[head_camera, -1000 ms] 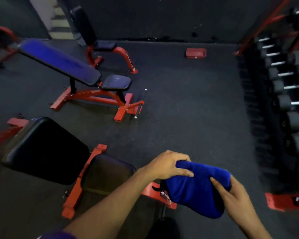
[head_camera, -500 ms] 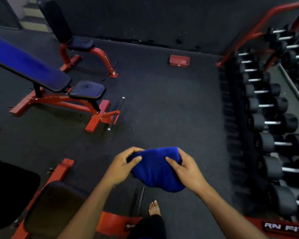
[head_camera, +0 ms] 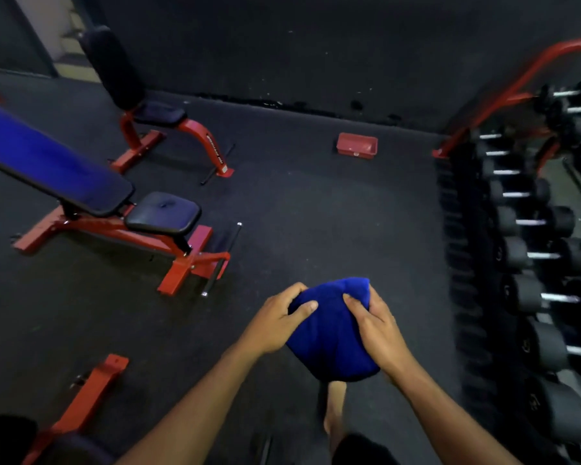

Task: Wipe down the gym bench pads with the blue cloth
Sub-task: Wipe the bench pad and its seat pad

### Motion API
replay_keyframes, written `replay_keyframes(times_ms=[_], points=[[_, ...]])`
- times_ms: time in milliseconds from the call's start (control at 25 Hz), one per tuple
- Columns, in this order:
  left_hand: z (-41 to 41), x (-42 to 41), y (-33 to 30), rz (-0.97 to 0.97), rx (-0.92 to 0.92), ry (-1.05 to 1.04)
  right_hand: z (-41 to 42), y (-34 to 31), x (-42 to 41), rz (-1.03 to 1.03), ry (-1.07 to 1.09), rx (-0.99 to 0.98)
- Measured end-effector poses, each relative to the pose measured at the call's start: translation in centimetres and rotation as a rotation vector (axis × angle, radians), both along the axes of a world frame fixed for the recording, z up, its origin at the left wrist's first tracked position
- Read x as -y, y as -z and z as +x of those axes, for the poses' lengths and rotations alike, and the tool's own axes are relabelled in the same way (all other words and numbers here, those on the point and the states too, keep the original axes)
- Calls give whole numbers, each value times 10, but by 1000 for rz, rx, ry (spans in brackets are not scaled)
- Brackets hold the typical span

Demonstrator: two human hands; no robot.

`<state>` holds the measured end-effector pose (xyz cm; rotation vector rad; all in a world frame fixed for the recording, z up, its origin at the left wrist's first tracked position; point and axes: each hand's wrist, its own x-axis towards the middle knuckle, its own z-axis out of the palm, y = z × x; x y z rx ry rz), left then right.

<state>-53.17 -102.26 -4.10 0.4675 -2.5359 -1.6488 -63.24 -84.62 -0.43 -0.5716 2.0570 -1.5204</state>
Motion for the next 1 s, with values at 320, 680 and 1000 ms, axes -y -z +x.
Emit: replay_keyframes(times_ms=[320,680,1000], points=[[-79,132,1,-66,3,-321,-130,12,160,25,-292,69],[6,269,23,-36,55,-1035,-140,24,409,78,-685,171],[17,424,46,83,200,-1230,-179,6,638,110,-692,241]])
